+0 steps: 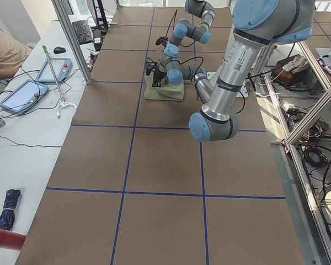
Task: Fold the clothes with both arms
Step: 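Lay the folded end down and open both grippers over the shirt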
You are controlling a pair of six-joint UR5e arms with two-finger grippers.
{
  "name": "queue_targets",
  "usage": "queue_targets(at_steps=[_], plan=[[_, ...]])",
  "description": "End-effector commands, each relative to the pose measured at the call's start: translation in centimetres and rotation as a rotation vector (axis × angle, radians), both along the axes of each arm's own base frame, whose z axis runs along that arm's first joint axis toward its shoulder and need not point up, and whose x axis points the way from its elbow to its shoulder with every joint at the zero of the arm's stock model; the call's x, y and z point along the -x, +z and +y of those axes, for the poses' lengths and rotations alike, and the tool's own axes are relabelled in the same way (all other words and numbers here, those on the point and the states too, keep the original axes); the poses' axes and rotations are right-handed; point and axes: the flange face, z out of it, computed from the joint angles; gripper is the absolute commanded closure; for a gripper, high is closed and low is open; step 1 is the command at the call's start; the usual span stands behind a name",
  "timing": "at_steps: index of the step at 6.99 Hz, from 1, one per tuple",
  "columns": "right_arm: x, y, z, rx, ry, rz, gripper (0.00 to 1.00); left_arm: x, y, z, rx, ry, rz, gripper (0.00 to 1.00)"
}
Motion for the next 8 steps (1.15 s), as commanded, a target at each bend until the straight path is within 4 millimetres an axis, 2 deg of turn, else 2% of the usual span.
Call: queue_targets(at_steps=[1,2,3,4,5,6,7,8], plan=[[1.1,1.9,-2.1,-0.007,0.005,0.021,0.53,-1.6,1.7,-1.3,-0.031,0.008,-0.012,0.9],[1.2,2.5,-3.5,-0.059,-0.046,0.056,0.01,-1.6,1.8,-1.2,-0.085,0.046,-0.043,0.01],[-1.0,2.0,-6.0,-0.034,-0.079,0.033,0.0,-0.9,1.4,-1.5,-0.122,0.068,-0.053,0.0],[-3.1,0.5,-6.8,-0.028,-0.166,-0.005,0.0,0.9,0.7,-2.7,-0.19,0.102,-0.072,0.0],[-3.3,-0.4,-6.4,-0.039,-0.175,-0.022,0.0,2.8,0.5,-3.5,-0.229,0.164,-0.072,0.0],[-1.7,-1.1,-4.0,-0.053,-0.208,-0.03,0.0,3.1,0.4,-3.6,-0.232,0.175,-0.068,0.0],[2.3,-0.4,0.7,-0.093,-0.248,0.012,0.0,3.0,0.5,-3.5,-0.231,0.177,-0.069,0.0],[4.4,0.0,2.9,-0.142,-0.236,0.055,0.0,3.1,0.8,-3.5,-0.228,0.178,-0.07,0.0]])
